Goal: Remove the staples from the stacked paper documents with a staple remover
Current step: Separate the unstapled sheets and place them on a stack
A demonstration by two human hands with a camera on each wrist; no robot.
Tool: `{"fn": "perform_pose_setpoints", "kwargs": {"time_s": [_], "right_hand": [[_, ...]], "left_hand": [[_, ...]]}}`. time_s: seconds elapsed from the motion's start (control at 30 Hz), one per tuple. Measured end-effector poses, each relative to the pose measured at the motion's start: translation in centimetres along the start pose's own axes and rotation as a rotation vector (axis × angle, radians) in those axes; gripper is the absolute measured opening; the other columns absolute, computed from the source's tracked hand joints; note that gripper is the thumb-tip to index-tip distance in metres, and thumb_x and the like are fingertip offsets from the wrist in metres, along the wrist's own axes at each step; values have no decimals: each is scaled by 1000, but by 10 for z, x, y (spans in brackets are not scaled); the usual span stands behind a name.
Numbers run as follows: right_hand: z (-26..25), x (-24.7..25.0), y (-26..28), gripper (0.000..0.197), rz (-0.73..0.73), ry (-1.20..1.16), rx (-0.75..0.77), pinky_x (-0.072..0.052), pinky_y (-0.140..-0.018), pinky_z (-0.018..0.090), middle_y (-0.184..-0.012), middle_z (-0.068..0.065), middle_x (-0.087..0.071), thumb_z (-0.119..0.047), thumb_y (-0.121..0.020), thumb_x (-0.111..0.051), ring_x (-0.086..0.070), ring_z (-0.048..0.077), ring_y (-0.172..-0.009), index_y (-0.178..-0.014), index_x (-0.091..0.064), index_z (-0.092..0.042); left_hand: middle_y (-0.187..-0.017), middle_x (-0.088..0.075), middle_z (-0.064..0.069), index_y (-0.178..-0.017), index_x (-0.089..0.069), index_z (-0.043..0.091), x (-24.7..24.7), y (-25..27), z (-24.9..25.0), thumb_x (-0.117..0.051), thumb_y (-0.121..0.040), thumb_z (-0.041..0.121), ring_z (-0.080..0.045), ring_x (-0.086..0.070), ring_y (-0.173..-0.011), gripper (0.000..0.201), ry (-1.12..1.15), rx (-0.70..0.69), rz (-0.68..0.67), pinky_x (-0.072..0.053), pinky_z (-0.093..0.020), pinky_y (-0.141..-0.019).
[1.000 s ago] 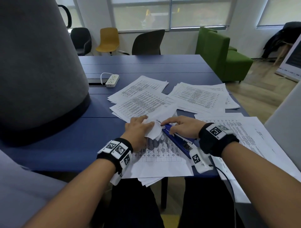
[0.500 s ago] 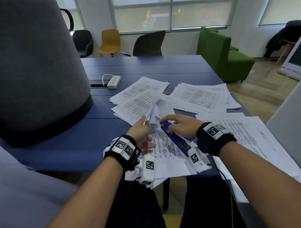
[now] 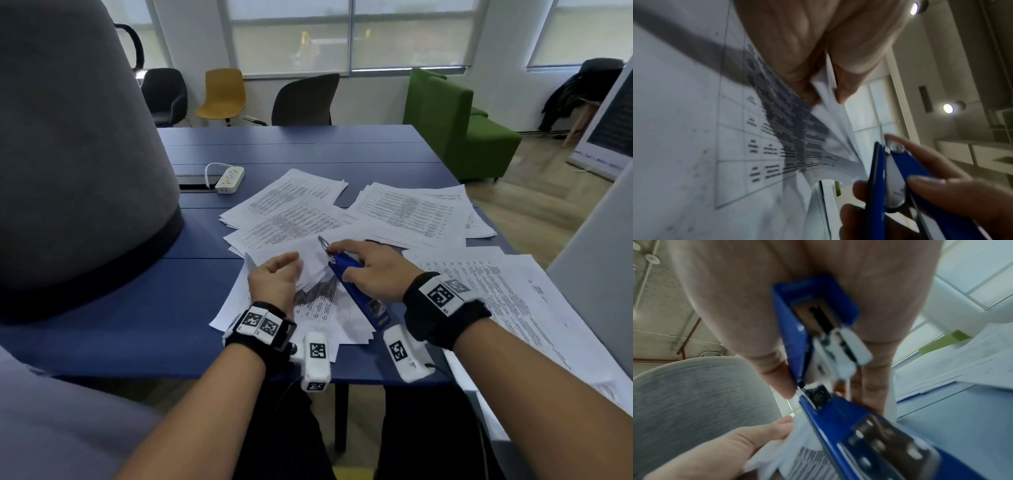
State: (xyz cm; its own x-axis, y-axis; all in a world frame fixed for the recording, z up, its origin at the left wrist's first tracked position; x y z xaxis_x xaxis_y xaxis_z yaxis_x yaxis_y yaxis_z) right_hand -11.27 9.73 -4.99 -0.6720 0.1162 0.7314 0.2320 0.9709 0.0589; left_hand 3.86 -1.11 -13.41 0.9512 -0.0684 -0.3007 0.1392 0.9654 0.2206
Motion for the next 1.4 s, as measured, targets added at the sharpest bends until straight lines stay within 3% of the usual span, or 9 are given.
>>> {"fn": "perform_pose_setpoints", "kwargs": {"time_s": [0.1, 0.17, 0.37, 0.83, 0.97, 1.03, 1.13, 1.33, 1.4], "right_hand": [[-1, -15, -1, 52, -90, 43, -30, -42, -82, 17, -132, -3, -60, -18, -94, -53, -56, 13, -103, -141, -51, -40], [1, -25, -2, 51, -132, 60, -46, -37, -87, 16, -143, -3, -53, -22, -95, -52, -52, 11, -110, -143, -50, -39], [2, -44, -4, 49, -100, 69, -57, -36, -95, 16, -146, -1, -54, -26, -97, -52, -52, 17, -128, -146, -50, -31], [-2, -51, -14, 47, -4, 11, -28, -36, -101, 19, -142, -1, -57, -24, -99, -49, -54, 16, -126, -146, -50, -28], [7, -54, -20, 39, 69, -509, -61, -52, -87, 30, -103, 8, -74, -13, -95, -53, -65, 17, -84, -130, -66, -23], [9, -52, -20, 37, 87, -892, -90, -56, -87, 51, -96, 17, -72, -11, -95, -50, -68, 33, -81, -128, -67, -17], [4, -32, -14, 38, 40, -1280, -135, -58, -69, 50, -83, 25, -63, -11, -100, -40, -61, 34, -63, -130, -62, -18], [7, -6, -7, 35, 105, -131, -53, -43, -73, 17, -96, -15, -63, -19, -92, -57, -59, 7, -82, -121, -69, -35], [8, -15, -2, 38, 29, 174, -48, -39, -77, 15, -104, -10, -62, -25, -91, -59, -54, 8, -88, -127, -66, -33]], "left_hand": [[-133, -64, -19, -95, -81, 24, 4, -11, -20, -85, -59, 13, -39, -72, -103, 38, -13, -15, -22, -57, -63, -90], [-124, -71, -14, -95, -81, 27, 6, -13, -26, -76, -62, 3, -43, -70, -106, 40, 12, -43, -46, -55, -64, -94], [-118, -69, -32, -107, -75, 16, 5, 1, -15, -61, -85, -19, -40, -69, -95, 44, 85, 50, -95, -52, -66, -95], [-99, -75, -21, -124, -68, 9, 11, -1, -18, -58, -90, -19, -24, -74, -79, 45, 143, 129, -141, -62, -41, -81], [-86, -72, -17, -129, -64, 8, 11, -1, -17, -56, -91, -18, -18, -72, -65, 46, 173, 146, -111, -64, -39, -71], [-94, -73, -22, -129, -66, 9, 10, 0, -15, -57, -91, -17, -27, -71, -75, 47, 169, 150, -97, -60, -57, -83], [-111, -72, -28, -126, -68, 10, 10, -1, -16, -59, -88, -18, -38, -70, -97, 48, 178, 152, -75, -51, -69, -95], [-113, -72, -26, -134, -62, 8, 9, 0, -17, -57, -90, -17, -36, -69, -99, 51, 215, 152, -89, -52, -62, -98], [-102, -74, -21, -137, -60, 7, 9, 2, -16, -56, -91, -18, -32, -70, -92, 53, 218, 151, -101, -58, -54, -92]]}}
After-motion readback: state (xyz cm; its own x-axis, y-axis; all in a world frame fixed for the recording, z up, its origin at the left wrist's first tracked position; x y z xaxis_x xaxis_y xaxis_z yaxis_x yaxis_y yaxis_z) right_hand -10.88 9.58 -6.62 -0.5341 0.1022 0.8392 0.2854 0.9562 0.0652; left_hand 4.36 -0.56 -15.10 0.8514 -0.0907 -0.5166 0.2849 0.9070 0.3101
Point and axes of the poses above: each hand's wrist, its own y-axis away from the middle knuckle, its own x-axis out of the back of the hand, z = x × y, the point moved 3 cm from there along -y, towards the middle knuckle
